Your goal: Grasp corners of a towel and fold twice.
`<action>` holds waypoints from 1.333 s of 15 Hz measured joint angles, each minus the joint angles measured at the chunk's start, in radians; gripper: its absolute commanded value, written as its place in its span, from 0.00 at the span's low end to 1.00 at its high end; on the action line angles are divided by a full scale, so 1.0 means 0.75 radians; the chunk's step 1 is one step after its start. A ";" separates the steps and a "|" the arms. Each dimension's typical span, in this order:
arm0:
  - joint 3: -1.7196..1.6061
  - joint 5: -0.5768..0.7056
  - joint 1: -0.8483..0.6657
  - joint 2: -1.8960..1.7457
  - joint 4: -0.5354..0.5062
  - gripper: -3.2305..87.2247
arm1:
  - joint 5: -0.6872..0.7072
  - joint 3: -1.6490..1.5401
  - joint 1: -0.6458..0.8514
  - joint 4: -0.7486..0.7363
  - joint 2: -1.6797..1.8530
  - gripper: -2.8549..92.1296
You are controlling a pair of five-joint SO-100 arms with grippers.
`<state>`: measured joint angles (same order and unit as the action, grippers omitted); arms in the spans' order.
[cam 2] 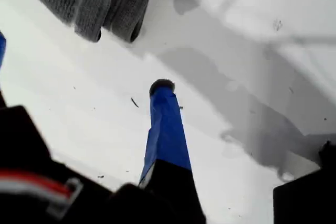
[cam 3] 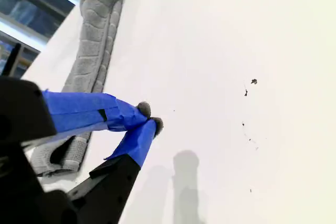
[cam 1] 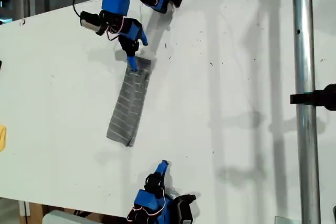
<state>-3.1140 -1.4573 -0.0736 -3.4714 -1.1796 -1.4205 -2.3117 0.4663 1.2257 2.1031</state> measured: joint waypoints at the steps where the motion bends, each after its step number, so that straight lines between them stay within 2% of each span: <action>1: 0.000 -0.006 0.000 0.000 -0.008 0.01 | 0.018 0.045 0.025 -0.067 -0.155 0.58; 4: 0.000 -0.020 0.000 0.000 -0.014 0.01 | 0.067 0.252 0.088 -0.188 -0.626 0.59; 8: 0.000 -0.033 0.000 0.000 -0.041 0.01 | 0.149 0.620 0.137 -0.131 -1.027 0.55; 11: 0.000 -0.045 0.000 0.000 -0.055 0.01 | 0.211 0.824 0.135 -0.112 -1.168 0.45; 13: 0.000 -0.053 0.000 0.000 -0.070 0.01 | 0.237 0.912 0.155 -0.112 -1.231 0.35; 14: 0.000 -0.053 0.000 0.000 -0.072 0.01 | 0.256 0.955 0.168 -0.112 -1.258 0.29; 15: 0.000 -0.053 0.000 0.000 -0.076 0.01 | 0.274 1.002 0.180 -0.112 -1.284 0.15; 16: 0.000 -0.053 0.000 0.000 -0.076 0.01 | 0.295 1.055 0.190 -0.119 -1.313 0.08; 20: 0.000 -0.053 0.000 0.000 -0.076 0.01 | 0.342 1.121 0.211 -0.137 -1.327 0.03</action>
<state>-3.1140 -1.4972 -0.0736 -3.4714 -1.2364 -1.1643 -1.4711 0.6243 1.1229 1.1075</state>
